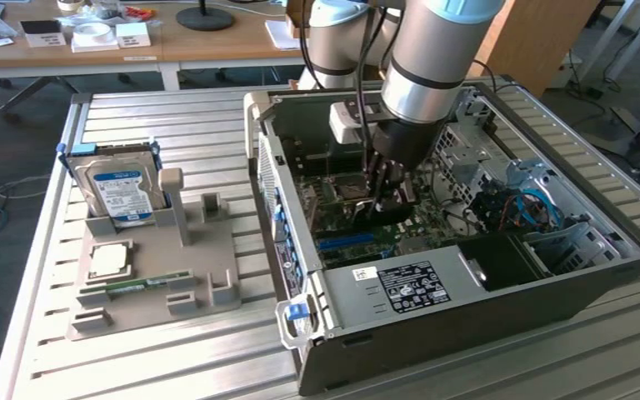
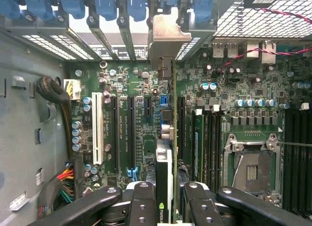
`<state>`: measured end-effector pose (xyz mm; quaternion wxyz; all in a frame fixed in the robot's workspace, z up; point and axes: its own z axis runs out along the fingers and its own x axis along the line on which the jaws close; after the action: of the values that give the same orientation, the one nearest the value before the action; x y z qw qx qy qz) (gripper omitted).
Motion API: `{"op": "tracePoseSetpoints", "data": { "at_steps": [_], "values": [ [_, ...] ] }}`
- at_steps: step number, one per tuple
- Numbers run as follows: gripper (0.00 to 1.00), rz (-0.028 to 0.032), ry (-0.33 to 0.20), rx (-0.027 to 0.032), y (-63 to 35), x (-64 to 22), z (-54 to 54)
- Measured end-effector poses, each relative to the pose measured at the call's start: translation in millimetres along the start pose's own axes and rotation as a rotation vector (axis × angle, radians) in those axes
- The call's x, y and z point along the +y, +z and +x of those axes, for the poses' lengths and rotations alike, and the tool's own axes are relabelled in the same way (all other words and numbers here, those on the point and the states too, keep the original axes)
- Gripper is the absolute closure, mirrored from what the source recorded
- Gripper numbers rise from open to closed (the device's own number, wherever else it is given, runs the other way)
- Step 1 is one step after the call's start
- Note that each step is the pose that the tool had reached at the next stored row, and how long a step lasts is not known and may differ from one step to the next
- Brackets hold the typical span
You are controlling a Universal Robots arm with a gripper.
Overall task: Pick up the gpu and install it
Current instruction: 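Insert the gpu into the slot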
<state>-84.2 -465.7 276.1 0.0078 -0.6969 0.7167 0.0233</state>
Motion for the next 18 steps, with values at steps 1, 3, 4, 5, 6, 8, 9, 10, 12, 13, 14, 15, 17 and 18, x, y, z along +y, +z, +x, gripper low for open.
{"op": "tracePoseSetpoints", "data": {
  "at_steps": [1, 3, 4, 5, 6, 8, 9, 10, 12, 13, 14, 15, 17, 18],
  "values": [
    [0.74, 0.0, 0.0, 0.0, 0.0, 0.2, 0.0],
    [0.74, 0.0001, 0.0, -0.0001, 0.2, 1.2, 0.1],
    [0.74, 0.0, 0.0, 0.0, 0.2, 1.8, 0.2],
    [0.74, 0.0, 0.0, 0.0, 0.3, 2.5, 0.2],
    [0.74, 0.0, 0.0, 0.0, 0.4, 3.0, 0.2],
    [0.74, 0.0, 0.0, 0.0001, 0.8, 3.9, 0.3],
    [0.74, 0.0, 0.0, 0.0, 1.3, 4.0, 0.3],
    [0.74, -0.0001, 0.0, 0.0, 1.7, 4.1, 0.3],
    [0.74, 0.0, 0.0, 0.0, 2.7, 4.5, 0.4],
    [0.74, -0.0001, 0.0, 0.0001, 3.0, 4.6, 0.4],
    [0.74, -0.0002, 0.0, 0.0003, 3.0, 4.6, 0.4],
    [0.74, -0.0001, 0.0, 0.0001, 3.4, 4.7, 0.4],
    [0.74, 0.0001, 0.0, -0.0002, 4.8, 5.0, 0.4],
    [0.74, 0.0, 0.0, 0.0, 5.3, 5.1, 0.5]
  ]
}}
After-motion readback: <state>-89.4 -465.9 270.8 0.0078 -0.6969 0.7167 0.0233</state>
